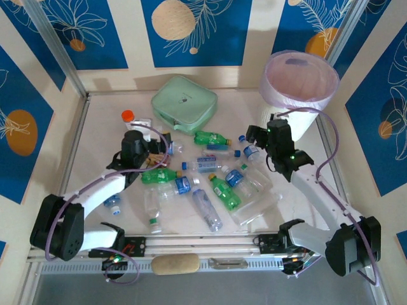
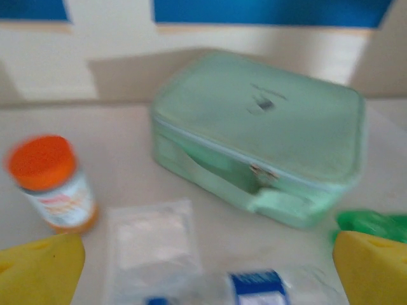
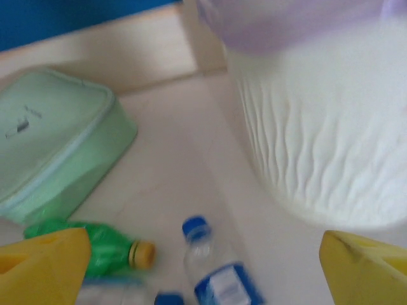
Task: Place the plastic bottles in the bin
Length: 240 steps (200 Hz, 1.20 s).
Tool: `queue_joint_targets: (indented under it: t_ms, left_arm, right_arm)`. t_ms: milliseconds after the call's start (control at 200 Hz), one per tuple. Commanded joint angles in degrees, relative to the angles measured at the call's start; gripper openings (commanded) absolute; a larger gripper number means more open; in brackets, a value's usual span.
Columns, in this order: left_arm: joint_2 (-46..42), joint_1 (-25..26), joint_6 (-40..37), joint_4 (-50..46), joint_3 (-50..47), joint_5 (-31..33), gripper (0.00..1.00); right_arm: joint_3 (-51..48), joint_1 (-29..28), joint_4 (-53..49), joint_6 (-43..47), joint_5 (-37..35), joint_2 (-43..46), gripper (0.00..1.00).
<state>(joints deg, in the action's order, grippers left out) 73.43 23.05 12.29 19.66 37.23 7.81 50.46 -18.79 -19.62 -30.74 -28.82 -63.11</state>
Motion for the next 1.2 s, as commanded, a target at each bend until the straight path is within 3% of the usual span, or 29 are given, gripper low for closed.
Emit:
queue_joint_targets:
  t_ms: [0, 225, 465, 835, 1196]
  left_arm:
    - [1.89, 3.59, 4.50, -3.95, 2.78, -5.95, 1.00]
    - [7.14, 6.48, 7.73, 2.74, 3.63, -11.59, 1.00]
    - [9.28, 6.48, 9.85, 4.50, 3.33, -11.43, 1.00]
    - [7.48, 6.48, 10.03, 0.84, 3.74, -8.79, 1.00]
    - [7.95, 6.49, 11.83, 0.73, 4.08, -10.01, 1.00]
  right_arm:
    - [5.03, -1.34, -28.76, -15.25, 4.63, -0.59, 0.89]
    - [7.11, -5.57, -49.63, -31.16, 9.46, 1.19, 0.87]
    - [1.41, -12.53, -59.39, -47.27, 13.66, 6.42, 0.79]
    - [-14.47, -21.82, -40.20, -66.11, 15.77, 9.04, 0.76]
    - [-21.93, -22.69, -29.43, -72.35, 12.01, 8.00, 0.75]
